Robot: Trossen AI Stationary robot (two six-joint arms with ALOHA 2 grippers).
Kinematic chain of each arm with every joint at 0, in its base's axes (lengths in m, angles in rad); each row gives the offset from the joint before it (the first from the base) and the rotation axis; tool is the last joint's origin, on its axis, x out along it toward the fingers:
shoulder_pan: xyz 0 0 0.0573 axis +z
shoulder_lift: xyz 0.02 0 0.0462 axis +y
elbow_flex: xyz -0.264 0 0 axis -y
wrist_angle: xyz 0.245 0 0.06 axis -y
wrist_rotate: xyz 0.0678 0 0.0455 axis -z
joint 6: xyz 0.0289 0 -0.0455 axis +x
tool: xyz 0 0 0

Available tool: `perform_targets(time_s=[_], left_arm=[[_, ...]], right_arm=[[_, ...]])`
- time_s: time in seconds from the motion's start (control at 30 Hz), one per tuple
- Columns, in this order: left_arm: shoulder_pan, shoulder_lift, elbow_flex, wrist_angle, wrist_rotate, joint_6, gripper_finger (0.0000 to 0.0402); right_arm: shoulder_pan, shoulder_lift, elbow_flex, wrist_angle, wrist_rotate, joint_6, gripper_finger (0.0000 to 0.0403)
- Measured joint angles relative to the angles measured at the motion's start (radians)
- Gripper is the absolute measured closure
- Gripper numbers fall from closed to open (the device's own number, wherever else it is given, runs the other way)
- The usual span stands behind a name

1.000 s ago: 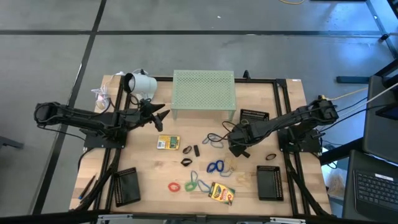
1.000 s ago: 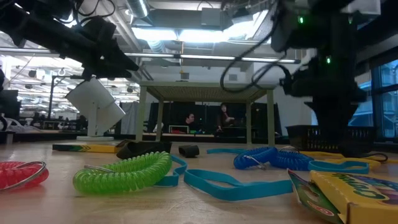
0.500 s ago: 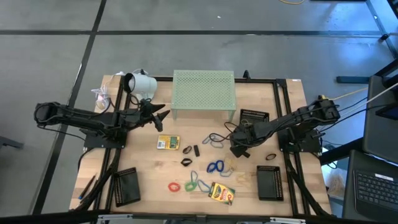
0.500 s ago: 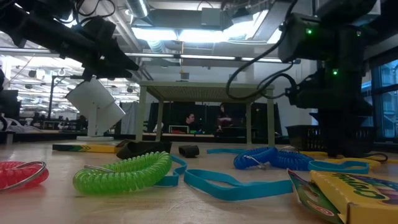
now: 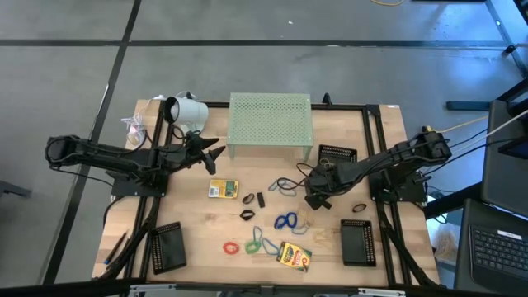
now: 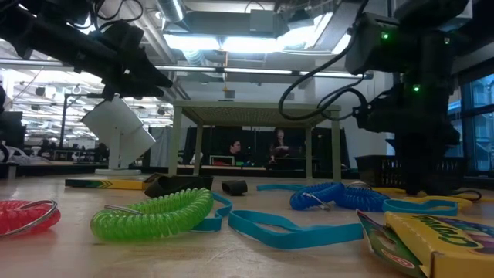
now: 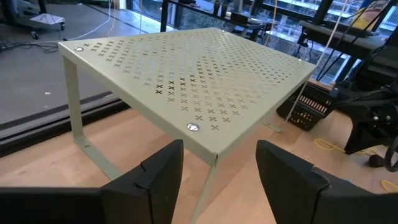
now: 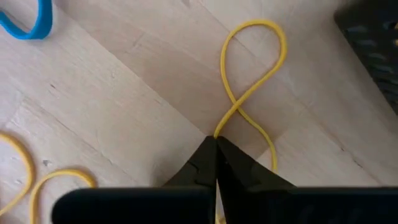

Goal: Pick & Place Office Desk Supplies
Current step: Put the yellow rubber band into the top right black bin

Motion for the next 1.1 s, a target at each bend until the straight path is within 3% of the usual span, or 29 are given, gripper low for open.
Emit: perform_targets(time_s=[0.5, 0.9, 1.1], left_arm=[[0.000, 0.000, 0.000, 0.000, 0.000, 0.000, 0.0203], [0.000, 0.000, 0.000, -0.003, 0.000, 0.000, 0.0203], [0.000, 0.000, 0.000, -0.003, 0.000, 0.000, 0.0203]], right_arm=[[0.014, -0.241, 0.095, -0.010, 0.333, -0.119, 0.0401], [0.014, -0.437, 0.107, -0.007, 0.712, -0.209, 0.0401], [0.014, -0.496, 0.107, -0.006, 0.804, -0.223, 0.0401]])
